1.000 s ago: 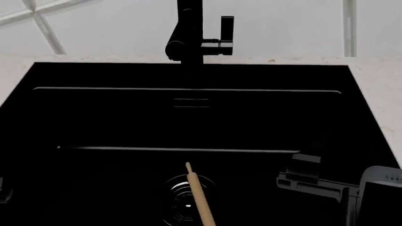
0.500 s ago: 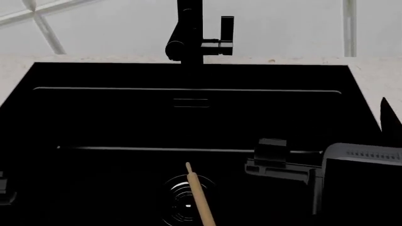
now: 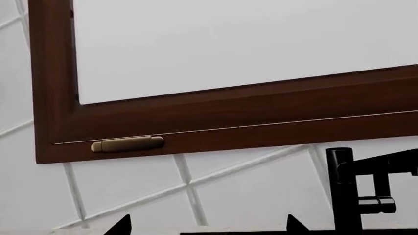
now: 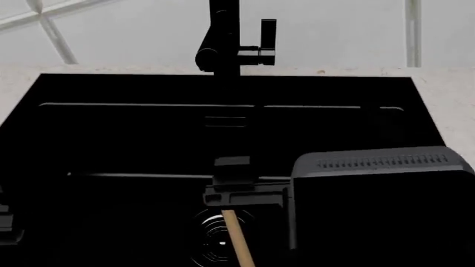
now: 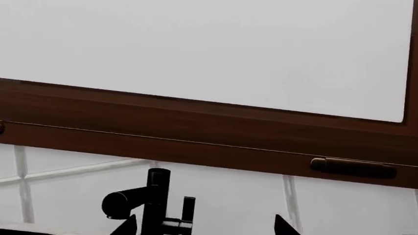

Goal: Turn the sink spout to the right.

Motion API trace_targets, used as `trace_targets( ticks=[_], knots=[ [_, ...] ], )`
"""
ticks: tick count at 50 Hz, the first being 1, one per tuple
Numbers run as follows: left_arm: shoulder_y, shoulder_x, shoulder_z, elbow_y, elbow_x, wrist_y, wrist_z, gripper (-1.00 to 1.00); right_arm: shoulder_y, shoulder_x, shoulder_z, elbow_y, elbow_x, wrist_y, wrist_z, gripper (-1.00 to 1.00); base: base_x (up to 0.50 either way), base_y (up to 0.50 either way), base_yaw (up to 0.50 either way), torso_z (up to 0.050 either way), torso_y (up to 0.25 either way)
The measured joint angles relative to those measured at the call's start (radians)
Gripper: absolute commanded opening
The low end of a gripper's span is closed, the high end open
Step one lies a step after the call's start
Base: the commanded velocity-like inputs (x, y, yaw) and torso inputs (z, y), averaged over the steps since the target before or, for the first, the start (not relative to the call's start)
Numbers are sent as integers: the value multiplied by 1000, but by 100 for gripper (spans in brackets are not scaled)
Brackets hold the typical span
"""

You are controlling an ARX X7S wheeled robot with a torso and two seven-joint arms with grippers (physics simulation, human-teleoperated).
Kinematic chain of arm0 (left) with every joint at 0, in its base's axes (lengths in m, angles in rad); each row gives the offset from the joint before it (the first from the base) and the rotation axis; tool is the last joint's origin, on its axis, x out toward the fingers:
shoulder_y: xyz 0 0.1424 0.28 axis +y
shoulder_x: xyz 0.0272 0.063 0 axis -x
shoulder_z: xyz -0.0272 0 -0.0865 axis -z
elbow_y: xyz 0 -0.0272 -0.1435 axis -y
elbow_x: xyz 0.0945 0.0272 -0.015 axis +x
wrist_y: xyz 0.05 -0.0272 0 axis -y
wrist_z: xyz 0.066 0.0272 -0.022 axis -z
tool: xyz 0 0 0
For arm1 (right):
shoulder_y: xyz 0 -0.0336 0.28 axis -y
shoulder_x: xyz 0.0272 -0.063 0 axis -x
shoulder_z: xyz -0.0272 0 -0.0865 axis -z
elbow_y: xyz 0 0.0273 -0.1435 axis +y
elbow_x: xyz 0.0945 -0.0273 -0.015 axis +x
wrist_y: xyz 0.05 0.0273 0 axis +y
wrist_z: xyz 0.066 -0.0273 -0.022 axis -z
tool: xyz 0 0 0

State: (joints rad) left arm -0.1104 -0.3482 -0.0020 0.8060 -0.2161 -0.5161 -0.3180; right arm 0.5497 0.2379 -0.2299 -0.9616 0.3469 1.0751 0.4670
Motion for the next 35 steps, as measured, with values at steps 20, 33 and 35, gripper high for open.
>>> trace_targets(
  ticks=[20, 33, 35],
  knots=[
    [6, -3, 9, -13, -1, 13, -6, 100, 65, -84, -53, 37, 56, 47, 19, 100, 0, 0, 0, 0, 0],
    [6, -7, 10, -15, -5, 14, -10, 100, 95, -96, -84, 63, 62, 75, 45, 100, 0, 0, 0, 0, 0],
    [6, -7, 10, -15, -6, 15, -10, 100, 97, -97, -87, 65, 64, 77, 47, 100, 0, 0, 0, 0, 0]
  ],
)
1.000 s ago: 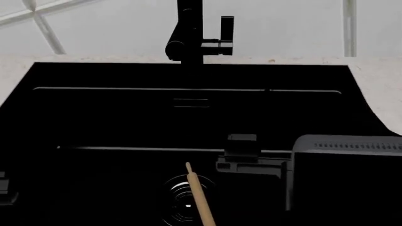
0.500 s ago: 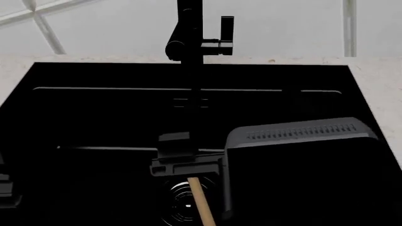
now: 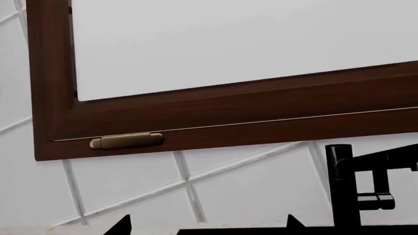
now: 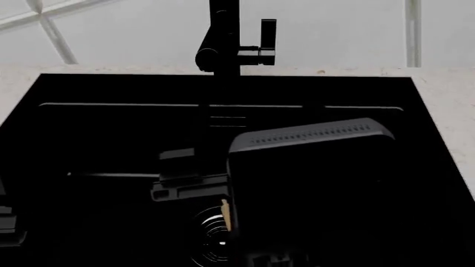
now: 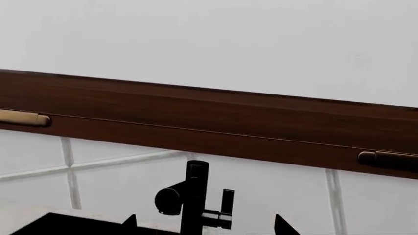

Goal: Turn the sink spout to the right.

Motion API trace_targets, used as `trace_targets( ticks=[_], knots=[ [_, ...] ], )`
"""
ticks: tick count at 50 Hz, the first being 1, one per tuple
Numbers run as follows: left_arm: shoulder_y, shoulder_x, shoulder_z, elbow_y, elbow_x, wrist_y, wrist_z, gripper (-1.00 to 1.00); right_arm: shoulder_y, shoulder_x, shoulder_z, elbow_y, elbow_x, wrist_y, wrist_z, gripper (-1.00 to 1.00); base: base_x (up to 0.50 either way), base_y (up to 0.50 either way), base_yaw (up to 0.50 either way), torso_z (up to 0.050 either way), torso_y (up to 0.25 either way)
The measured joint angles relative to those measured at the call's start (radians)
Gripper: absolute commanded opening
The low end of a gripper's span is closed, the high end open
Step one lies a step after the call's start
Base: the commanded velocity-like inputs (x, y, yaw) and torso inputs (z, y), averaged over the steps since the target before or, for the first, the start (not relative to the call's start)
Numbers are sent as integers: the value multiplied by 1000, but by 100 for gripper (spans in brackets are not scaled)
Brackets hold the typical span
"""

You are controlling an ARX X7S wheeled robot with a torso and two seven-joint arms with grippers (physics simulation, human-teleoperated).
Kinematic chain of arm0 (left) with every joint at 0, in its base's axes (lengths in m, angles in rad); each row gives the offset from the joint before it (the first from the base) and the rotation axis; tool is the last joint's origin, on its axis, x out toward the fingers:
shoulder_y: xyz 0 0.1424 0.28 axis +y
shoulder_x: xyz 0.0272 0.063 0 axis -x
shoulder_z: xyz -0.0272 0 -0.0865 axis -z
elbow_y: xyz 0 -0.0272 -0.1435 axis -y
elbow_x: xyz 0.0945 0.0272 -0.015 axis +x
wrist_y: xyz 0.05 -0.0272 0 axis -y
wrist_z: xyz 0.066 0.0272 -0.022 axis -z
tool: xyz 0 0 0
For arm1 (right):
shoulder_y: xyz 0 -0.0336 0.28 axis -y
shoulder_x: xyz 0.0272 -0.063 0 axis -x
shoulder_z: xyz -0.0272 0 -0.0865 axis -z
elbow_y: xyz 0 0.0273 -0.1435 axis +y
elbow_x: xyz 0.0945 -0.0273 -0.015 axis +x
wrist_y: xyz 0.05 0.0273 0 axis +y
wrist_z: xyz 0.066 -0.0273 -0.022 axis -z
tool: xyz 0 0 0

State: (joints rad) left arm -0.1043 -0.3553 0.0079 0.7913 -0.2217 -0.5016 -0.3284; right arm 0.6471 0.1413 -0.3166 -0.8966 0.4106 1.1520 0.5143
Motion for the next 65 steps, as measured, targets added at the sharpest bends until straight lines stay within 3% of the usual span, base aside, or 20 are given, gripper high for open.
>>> trace_targets(
  ticks=[65],
  knots=[
    [8, -36, 67, -12, 25, 14, -2, 100, 176, -66, -135, 523, -26, -359, -46, 100, 0, 0, 0, 0, 0]
  ],
)
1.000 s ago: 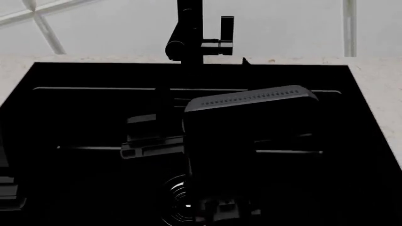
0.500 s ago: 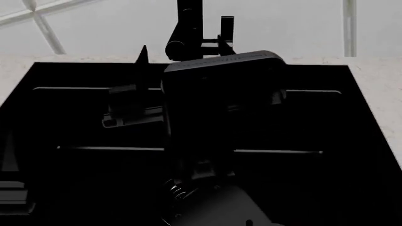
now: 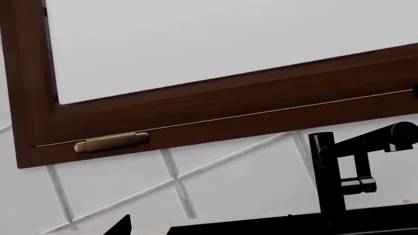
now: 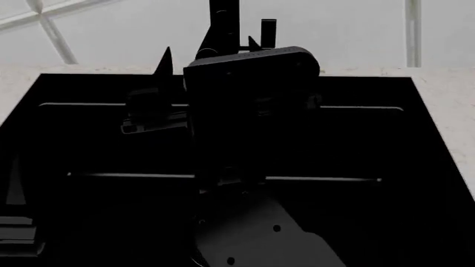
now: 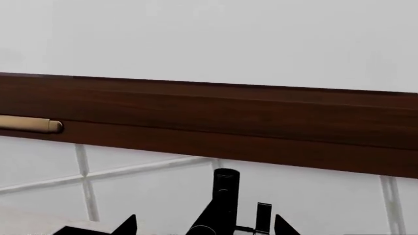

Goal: Turn the sink spout to the right.

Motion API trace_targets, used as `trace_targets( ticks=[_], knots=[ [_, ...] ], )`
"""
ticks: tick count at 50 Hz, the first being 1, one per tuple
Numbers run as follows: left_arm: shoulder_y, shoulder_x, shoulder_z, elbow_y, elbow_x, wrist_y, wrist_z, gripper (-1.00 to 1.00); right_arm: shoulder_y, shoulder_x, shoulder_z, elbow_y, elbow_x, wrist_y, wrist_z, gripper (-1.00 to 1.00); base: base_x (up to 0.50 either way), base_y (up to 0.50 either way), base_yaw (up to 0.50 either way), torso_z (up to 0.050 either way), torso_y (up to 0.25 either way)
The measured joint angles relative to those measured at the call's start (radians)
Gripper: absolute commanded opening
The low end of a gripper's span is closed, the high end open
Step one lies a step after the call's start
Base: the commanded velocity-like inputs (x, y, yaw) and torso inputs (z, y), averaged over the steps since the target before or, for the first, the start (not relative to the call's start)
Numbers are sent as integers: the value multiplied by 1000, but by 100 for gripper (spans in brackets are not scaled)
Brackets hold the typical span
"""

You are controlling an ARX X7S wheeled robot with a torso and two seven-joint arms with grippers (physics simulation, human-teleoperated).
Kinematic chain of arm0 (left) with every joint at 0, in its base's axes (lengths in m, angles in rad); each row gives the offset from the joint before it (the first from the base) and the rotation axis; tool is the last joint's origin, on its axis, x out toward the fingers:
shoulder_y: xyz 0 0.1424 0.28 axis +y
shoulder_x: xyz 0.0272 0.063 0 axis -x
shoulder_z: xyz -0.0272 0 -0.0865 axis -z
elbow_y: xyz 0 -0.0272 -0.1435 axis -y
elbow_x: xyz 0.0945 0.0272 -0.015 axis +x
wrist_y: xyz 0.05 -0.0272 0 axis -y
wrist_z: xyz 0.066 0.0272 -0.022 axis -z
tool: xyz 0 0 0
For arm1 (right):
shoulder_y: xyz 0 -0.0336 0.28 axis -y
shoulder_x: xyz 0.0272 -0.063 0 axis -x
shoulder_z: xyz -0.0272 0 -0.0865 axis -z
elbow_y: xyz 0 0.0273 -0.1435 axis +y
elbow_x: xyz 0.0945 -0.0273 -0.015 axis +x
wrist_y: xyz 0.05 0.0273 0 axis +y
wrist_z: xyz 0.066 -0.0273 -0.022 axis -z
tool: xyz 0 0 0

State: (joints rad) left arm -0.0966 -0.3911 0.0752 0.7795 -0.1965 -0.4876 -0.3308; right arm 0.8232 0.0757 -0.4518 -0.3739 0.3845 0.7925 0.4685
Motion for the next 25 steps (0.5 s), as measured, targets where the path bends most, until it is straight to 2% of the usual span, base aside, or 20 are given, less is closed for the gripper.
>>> trace_targets(
  ticks=[25],
  knots=[
    [-1, -7, 10, -3, -4, 1, -2, 100, -24, 14, -33, 123, 14, -117, -8, 100, 0, 0, 0, 0, 0]
  ],
)
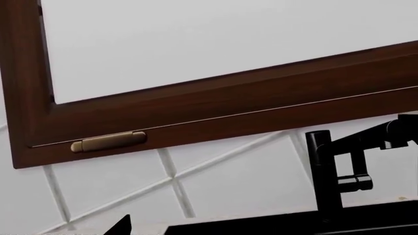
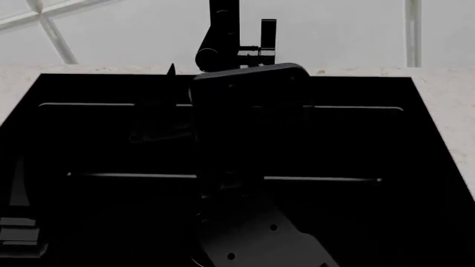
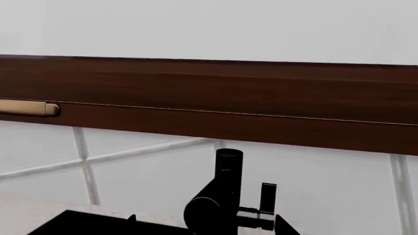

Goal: Turn the sink spout to the right.

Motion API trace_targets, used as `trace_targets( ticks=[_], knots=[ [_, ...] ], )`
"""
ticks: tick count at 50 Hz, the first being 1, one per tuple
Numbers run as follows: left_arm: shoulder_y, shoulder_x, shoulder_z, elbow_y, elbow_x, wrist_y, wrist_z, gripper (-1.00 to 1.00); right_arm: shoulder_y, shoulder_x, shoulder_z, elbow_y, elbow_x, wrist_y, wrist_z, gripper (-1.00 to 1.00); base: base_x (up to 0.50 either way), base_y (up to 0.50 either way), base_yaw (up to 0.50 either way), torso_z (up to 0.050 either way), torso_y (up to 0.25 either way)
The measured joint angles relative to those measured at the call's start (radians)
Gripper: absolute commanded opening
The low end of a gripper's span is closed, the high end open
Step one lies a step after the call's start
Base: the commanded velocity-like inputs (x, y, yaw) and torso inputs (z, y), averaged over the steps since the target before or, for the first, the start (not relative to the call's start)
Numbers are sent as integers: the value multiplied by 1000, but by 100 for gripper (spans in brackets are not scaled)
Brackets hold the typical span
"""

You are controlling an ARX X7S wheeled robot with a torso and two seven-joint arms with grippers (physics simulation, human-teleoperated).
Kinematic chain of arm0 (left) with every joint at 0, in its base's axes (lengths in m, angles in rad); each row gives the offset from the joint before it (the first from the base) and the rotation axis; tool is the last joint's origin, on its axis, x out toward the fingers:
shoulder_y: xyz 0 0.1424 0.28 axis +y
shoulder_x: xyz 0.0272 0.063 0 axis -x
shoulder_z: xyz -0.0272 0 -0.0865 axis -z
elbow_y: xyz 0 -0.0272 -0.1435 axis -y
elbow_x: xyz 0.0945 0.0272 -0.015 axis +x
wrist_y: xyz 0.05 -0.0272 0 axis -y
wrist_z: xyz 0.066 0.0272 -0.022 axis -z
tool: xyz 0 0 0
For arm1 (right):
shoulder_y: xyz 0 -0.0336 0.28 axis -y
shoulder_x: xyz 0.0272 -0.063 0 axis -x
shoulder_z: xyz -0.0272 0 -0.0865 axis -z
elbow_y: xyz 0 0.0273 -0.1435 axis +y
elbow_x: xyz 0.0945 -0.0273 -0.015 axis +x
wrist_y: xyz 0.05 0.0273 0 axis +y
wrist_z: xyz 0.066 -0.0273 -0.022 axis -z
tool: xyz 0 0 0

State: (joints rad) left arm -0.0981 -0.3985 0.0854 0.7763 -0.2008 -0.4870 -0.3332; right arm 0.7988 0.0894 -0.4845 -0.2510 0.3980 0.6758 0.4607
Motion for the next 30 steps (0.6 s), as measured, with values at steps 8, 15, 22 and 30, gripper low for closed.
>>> trace_targets(
  ticks=[8, 15, 22, 30],
  knots=[
    [-1, -1, 3, 0, -3, -3, -1, 100, 0, 1, -7, 26, 1, -41, -1, 100, 0, 0, 0, 0, 0],
    [-1, -3, 5, 0, -5, -2, -2, 100, 14, -4, -15, 66, 0, -80, -8, 100, 0, 0, 0, 0, 0],
    [0, -5, 8, -1, -6, 2, -2, 100, 30, -7, -24, 122, -1, -119, -19, 100, 0, 0, 0, 0, 0],
    [1, -7, 10, 0, -8, 3, -3, 100, 36, -6, -30, 184, -2, -162, -29, 100, 0, 0, 0, 0, 0]
  ],
)
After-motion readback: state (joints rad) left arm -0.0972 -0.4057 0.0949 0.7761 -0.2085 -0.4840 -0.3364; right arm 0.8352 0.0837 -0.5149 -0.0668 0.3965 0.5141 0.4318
